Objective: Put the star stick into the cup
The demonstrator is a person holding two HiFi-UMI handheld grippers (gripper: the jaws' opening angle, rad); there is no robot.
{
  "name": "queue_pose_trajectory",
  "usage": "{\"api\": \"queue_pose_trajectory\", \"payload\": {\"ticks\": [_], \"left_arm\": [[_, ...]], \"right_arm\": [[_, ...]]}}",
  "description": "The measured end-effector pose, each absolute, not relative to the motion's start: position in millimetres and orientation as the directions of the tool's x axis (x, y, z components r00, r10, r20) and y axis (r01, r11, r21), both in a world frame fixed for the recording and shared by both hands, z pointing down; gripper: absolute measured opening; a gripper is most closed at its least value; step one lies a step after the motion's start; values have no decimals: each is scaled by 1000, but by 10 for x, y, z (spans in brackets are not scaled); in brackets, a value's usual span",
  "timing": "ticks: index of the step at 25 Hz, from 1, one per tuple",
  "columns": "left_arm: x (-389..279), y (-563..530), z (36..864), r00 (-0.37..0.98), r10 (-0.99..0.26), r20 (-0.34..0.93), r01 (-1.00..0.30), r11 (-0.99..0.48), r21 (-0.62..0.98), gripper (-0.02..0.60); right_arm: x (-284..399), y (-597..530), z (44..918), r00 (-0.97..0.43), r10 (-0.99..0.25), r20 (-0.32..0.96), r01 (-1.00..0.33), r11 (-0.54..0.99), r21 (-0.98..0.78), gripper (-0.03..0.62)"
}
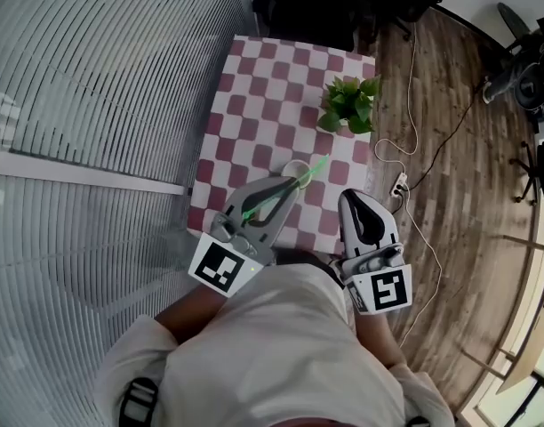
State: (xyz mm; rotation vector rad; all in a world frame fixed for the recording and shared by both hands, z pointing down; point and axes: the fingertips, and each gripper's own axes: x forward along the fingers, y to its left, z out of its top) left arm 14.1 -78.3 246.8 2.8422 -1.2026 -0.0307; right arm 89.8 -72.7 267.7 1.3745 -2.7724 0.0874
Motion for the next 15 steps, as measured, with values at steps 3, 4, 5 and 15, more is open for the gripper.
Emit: {"api": "queue_pose_trajectory", "payload": {"ticks": [3,4,5,15], "left_arm": [[263,-894,2498,696,-718,10,-717,-695,57,40],[300,-925,2511,696,-718,12,-717,-695,56,40],[338,-952,2522,696,-718,13,-717,-694,56,40],[527,-1110,2601,687,-726,31,-726,-684,66,40]], "right_arm": [[1014,-825,2710,-607,-792,68,-795,606,-37,37],[1051,-850,2720,-607,-791,68,-794,606,-39,37],[1089,-872,2729,-608,-791,68,-794,607,-41,37],[1268,-1065,2805,-620,-782,71,-785,617,-60,37]]}}
